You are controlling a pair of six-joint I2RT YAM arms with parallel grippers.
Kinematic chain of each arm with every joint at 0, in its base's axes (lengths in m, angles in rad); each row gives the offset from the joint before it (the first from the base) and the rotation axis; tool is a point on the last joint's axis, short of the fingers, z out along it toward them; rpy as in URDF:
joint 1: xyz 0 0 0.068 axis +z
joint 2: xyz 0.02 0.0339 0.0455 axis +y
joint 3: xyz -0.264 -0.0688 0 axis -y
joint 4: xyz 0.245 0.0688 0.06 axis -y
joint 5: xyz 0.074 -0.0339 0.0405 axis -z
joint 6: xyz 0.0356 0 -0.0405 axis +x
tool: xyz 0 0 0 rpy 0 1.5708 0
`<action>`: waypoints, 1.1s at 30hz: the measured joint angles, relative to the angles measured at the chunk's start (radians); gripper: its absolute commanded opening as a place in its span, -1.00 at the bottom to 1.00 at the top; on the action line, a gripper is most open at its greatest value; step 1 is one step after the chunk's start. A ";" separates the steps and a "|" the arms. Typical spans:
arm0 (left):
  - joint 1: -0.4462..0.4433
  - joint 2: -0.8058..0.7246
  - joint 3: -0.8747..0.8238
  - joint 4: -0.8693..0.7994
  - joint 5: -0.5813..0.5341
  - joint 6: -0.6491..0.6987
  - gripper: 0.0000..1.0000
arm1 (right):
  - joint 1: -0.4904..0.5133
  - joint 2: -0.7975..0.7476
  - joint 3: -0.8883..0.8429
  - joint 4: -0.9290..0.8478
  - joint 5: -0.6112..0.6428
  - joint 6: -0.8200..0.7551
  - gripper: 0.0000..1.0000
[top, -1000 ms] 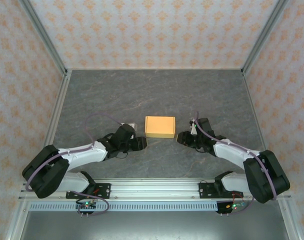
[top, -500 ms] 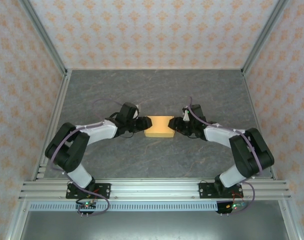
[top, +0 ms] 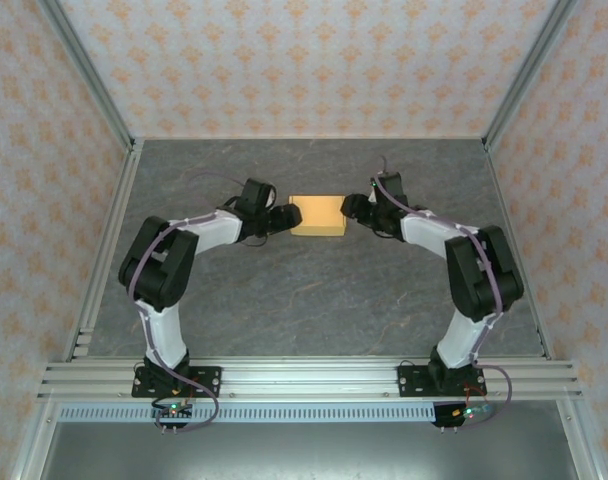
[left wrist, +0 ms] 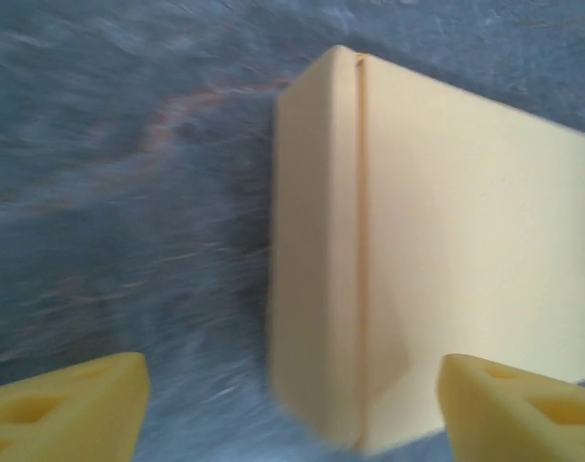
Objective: Fold the paper box
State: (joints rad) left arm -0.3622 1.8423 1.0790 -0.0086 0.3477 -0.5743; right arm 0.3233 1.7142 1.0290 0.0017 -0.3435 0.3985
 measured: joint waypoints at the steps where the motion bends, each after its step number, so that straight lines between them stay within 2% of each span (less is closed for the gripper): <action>1: 0.005 -0.071 -0.061 0.002 -0.040 0.032 0.86 | -0.002 -0.062 -0.028 -0.017 0.062 -0.036 0.48; 4: 0.010 -0.361 -0.249 0.014 -0.196 0.121 0.99 | -0.001 -0.280 -0.121 -0.060 0.254 -0.134 0.65; 7: 0.010 -0.629 -0.363 0.040 -0.390 0.215 1.00 | -0.005 -0.451 -0.206 -0.043 0.478 -0.222 0.99; 10: 0.026 -0.756 -0.419 0.090 -0.569 0.308 1.00 | -0.020 -0.499 -0.315 0.059 0.655 -0.311 0.98; 13: 0.075 -0.775 -0.496 0.172 -0.677 0.399 1.00 | -0.044 -0.459 -0.445 0.171 0.752 -0.387 0.98; 17: 0.175 -0.693 -0.628 0.327 -0.681 0.504 1.00 | -0.075 -0.363 -0.553 0.320 0.774 -0.457 0.99; 22: 0.296 -0.514 -0.673 0.481 -0.575 0.533 1.00 | -0.153 -0.343 -0.626 0.504 0.688 -0.504 0.99; 27: 0.324 -0.356 -0.672 0.630 -0.496 0.545 1.00 | -0.267 -0.322 -0.645 0.666 0.550 -0.478 0.98; 30: 0.324 -0.340 -0.672 0.661 -0.445 0.558 1.00 | -0.278 -0.221 -0.660 0.792 0.488 -0.477 0.98; 33: 0.324 -0.340 -0.671 0.690 -0.413 0.566 1.00 | -0.278 -0.187 -0.654 0.766 0.454 -0.470 0.98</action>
State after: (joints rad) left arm -0.0380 1.5028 0.4084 0.6811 -0.0650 -0.0086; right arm 0.0448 1.5276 0.3752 0.7673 0.1108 -0.0715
